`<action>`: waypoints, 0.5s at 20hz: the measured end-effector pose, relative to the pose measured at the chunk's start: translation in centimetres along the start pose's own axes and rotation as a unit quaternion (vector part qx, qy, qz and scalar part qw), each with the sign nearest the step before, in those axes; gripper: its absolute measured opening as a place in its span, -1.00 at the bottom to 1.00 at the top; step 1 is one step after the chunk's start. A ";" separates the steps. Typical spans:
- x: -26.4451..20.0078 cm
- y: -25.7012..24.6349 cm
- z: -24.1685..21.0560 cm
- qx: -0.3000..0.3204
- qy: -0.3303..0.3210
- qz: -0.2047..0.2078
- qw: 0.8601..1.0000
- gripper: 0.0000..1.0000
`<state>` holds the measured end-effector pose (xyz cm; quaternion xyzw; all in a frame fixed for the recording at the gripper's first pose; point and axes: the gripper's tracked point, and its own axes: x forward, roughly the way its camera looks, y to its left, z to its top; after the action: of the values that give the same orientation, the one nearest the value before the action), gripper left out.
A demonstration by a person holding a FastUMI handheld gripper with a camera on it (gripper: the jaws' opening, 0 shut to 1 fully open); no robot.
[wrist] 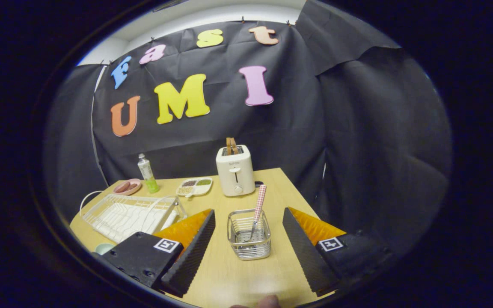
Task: Take the plate from the dish rack, then take the spoon from the basket and place it into the plate.
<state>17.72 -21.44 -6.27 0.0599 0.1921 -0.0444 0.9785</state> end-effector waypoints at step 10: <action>10.5 -1.1 0.0 0.050 0.079 0.031 0.995 0.52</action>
<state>27.30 -23.15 -10.38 0.1180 0.2640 -0.0188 0.9571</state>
